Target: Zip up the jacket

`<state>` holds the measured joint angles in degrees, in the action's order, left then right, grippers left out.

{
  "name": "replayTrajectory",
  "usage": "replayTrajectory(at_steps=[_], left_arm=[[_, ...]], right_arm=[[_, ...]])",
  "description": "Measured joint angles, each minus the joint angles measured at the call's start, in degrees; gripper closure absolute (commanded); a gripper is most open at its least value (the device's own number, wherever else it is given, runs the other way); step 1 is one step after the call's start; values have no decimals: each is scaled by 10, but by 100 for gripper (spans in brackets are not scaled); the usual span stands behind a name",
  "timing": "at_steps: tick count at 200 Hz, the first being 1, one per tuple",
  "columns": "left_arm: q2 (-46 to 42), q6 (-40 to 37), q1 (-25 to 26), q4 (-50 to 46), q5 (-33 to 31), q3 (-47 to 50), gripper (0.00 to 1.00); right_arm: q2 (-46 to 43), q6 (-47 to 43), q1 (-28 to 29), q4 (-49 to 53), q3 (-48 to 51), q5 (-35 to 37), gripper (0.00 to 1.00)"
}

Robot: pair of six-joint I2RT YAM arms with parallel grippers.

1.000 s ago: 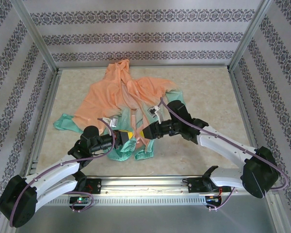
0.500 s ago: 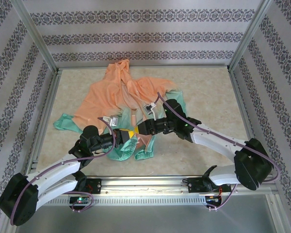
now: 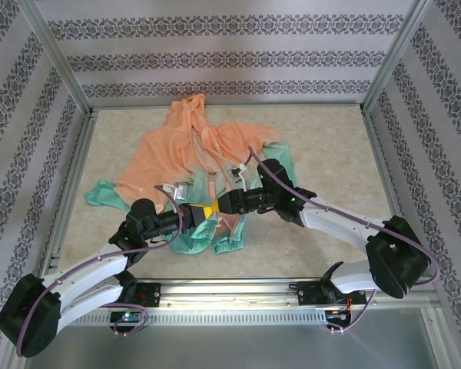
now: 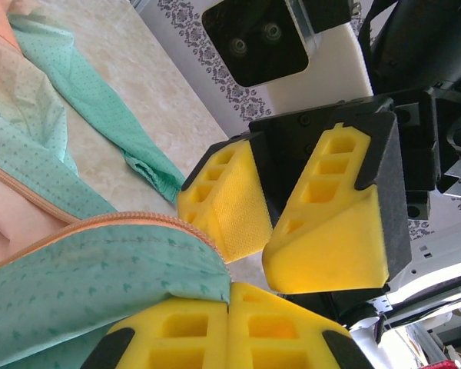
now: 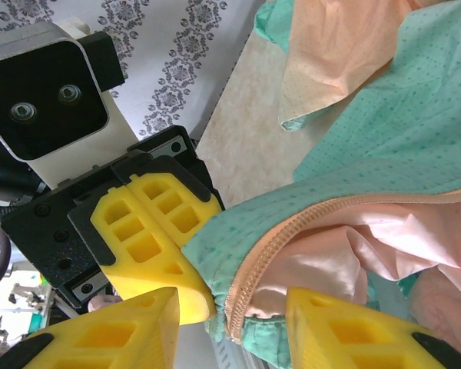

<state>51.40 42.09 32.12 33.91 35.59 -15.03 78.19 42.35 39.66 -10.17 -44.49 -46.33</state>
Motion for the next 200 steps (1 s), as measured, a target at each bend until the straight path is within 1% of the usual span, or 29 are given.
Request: replayTrajectory(at_steps=[19, 67, 74, 91, 114, 126, 144, 151, 160, 178, 191, 200], left_arm=[[0, 0, 0, 0, 0, 0, 100], [2, 0, 0, 1, 0, 0, 100], [2, 0, 0, 0, 0, 0, 100], [3, 0, 0, -1, -2, 0, 100], [3, 0, -2, -1, -7, 0, 100], [2, 0, -3, -2, -7, 0, 100], [-1, 0, -4, -7, -9, 0, 100], [-2, 0, -4, -7, -9, 0, 96], [-5, 0, -4, -9, -11, 0, 88], [-17, 1, -4, -19, -12, 0, 74], [-34, 0, -4, -38, -17, -2, 70], [-49, -3, -4, -56, -21, -6, 69]], right_arm=[[0, 4, 3, -2, 0, 0, 62], [11, 13, 12, -22, 0, -5, 69], [14, 15, 14, -26, 0, -7, 73], [16, 17, 14, -34, 0, -11, 85], [16, 24, 13, -36, 0, -10, 93], [16, 22, 13, -34, 0, -6, 100], [15, 23, 13, -33, 0, -2, 100], [15, 23, 13, -33, 0, -1, 100], [14, 23, 14, -31, 0, 0, 100], [12, 23, 14, -20, 0, 2, 100], [12, 21, 14, -3, -1, 5, 100], [12, 18, 14, 16, -5, 5, 100]])
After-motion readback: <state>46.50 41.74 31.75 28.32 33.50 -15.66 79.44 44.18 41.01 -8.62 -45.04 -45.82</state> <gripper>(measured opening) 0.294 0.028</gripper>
